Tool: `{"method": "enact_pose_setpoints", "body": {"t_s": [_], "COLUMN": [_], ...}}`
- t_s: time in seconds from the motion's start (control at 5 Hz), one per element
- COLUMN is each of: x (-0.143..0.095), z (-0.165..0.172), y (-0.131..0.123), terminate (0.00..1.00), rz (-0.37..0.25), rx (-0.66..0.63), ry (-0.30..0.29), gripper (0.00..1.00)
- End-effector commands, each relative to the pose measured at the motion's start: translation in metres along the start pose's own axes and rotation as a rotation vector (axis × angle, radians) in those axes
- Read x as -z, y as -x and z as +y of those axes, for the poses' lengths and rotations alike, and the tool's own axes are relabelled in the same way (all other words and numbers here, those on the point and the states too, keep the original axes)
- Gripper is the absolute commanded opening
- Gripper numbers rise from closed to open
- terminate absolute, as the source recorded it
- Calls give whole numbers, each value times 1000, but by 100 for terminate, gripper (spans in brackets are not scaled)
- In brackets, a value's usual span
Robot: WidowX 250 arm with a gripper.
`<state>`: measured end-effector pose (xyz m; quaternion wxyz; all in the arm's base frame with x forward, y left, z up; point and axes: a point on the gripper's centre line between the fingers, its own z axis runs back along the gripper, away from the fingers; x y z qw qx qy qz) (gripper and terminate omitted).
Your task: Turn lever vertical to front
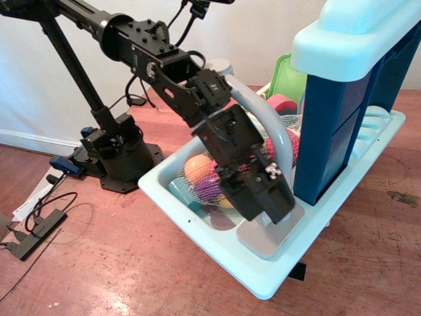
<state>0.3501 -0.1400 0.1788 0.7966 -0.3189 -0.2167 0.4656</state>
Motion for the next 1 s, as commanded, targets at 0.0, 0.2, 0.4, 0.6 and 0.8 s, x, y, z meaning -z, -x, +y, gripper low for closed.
{"method": "enact_pose_setpoints", "body": {"t_s": [0.0, 0.2, 0.4, 0.6, 0.8], "x": [-43, -66, -85, -100, -100], "z": [32, 50, 69, 67, 67], "y": [7, 19, 42, 60, 60], "terminate": [0, 0, 0, 0, 100], "rz": [-51, -64, -58, -16, -16], "rx": [-31, -44, -56, -16, -16], "ry": [-17, -31, -50, -36, -36], "gripper": [100, 100, 100, 100, 100]}}
